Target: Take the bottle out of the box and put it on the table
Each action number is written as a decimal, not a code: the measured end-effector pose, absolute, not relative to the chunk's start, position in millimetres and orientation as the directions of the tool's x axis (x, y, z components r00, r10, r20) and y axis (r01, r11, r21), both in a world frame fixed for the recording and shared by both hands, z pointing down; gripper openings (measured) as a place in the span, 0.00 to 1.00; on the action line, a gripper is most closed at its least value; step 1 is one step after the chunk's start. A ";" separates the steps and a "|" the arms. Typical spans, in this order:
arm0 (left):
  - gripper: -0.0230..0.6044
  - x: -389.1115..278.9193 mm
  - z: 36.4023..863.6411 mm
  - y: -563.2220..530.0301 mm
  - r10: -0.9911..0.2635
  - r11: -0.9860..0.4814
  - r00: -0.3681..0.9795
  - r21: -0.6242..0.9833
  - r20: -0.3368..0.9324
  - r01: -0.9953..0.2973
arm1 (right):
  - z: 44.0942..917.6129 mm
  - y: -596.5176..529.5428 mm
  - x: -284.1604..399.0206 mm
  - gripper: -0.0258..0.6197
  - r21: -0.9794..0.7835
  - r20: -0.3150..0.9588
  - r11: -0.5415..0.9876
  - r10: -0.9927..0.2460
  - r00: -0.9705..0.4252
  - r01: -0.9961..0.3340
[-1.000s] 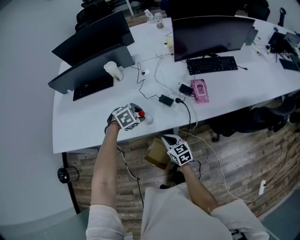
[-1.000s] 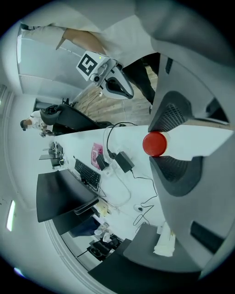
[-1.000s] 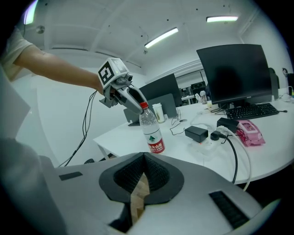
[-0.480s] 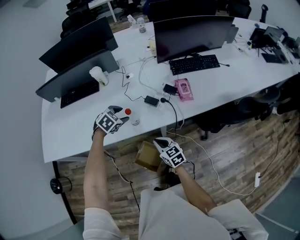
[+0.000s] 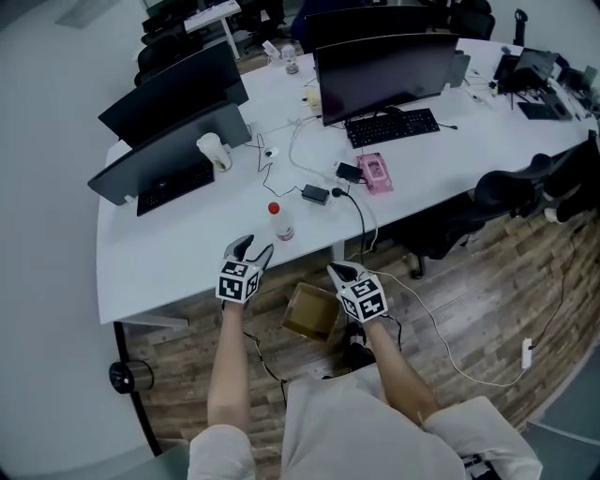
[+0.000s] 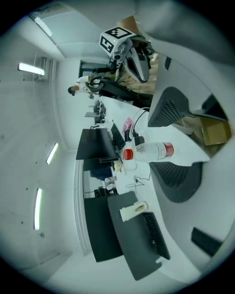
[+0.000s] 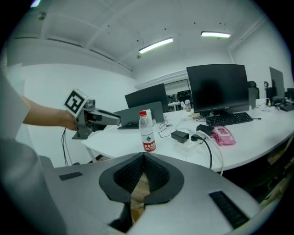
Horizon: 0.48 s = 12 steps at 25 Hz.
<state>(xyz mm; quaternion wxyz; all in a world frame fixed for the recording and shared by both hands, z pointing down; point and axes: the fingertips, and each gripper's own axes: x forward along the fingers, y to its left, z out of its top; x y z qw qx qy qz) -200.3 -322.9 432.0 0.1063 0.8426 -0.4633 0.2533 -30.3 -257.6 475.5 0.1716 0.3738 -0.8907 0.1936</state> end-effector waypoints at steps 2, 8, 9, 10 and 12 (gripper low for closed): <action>0.44 -203.8 431.6 -293.0 -0.779 -0.471 0.408 -0.015 0.476 -0.882 | 472.8 -245.0 -28.1 0.10 -0.232 0.442 0.616 -0.622 -0.646 -0.752; 0.44 -201.0 428.6 -223.8 -0.876 -0.302 0.300 0.056 0.377 -0.952 | 454.4 -223.5 -22.5 0.10 -0.224 0.396 0.572 -0.686 -0.610 -0.789; 0.44 -201.3 430.3 -213.0 -0.884 -0.284 0.284 0.057 0.370 -0.957 | 452.9 -218.4 -23.7 0.10 -0.225 0.390 0.570 -0.691 -0.609 -0.790; 0.44 -200.7 431.3 -203.6 -0.892 -0.272 0.275 0.060 0.359 -0.960 | 451.9 -214.1 -24.3 0.10 -0.226 0.386 0.566 -0.696 -0.606 -0.793; 0.44 -198.0 430.6 -189.8 -0.902 -0.270 0.274 0.059 0.333 -0.961 | 450.1 -209.3 -23.4 0.10 -0.225 0.383 0.545 -0.712 -0.588 -0.808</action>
